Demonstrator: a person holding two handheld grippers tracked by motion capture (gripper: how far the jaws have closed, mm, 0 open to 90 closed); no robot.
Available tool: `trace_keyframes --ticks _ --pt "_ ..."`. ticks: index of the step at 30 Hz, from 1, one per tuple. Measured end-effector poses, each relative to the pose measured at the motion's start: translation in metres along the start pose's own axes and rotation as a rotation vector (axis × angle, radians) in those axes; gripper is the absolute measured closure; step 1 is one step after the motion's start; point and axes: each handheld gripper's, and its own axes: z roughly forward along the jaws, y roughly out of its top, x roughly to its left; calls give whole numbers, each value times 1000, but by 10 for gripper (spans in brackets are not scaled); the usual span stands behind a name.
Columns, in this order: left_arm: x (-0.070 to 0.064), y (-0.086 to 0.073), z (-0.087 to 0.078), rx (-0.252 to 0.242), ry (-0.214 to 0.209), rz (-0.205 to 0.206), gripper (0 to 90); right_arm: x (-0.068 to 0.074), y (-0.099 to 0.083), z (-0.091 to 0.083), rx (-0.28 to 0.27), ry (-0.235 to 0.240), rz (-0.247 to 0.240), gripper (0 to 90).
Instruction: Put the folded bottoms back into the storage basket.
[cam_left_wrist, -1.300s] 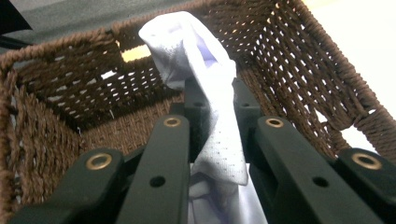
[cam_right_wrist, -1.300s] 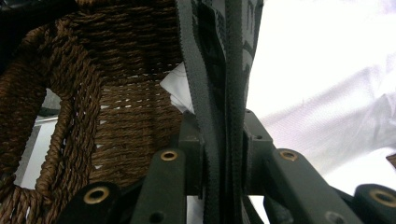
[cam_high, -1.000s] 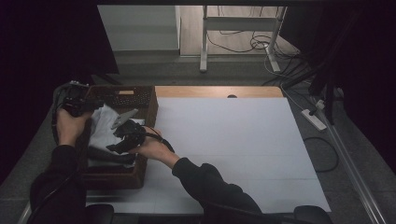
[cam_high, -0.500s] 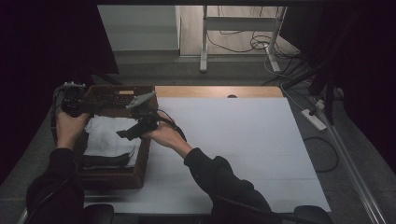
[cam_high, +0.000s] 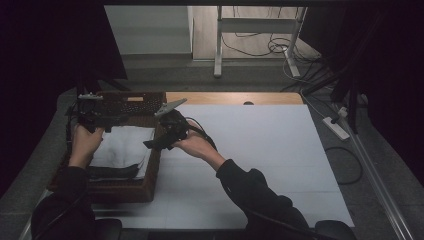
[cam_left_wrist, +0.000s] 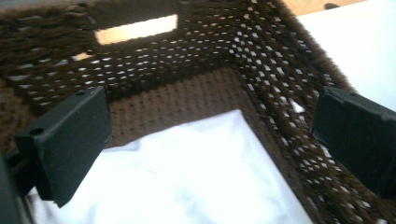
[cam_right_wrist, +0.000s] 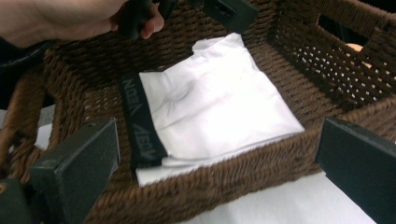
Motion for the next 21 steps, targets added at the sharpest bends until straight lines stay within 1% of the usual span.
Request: trace_keyframes --ticks 4,7,13,21 --pt "-10 -4 -3 -12 -48 -1 0 2 -6 -8 15 7 3 7" --pt "-17 -7 -4 -8 -68 13 0 4 -11 -12 26 12 1 7" --pt "-30 -14 -5 -13 -93 32 0 3 -24 -20 46 21 7 7" --pt "-43 -23 -3 12 -110 54 0 2 -41 -30 84 11 22 7"
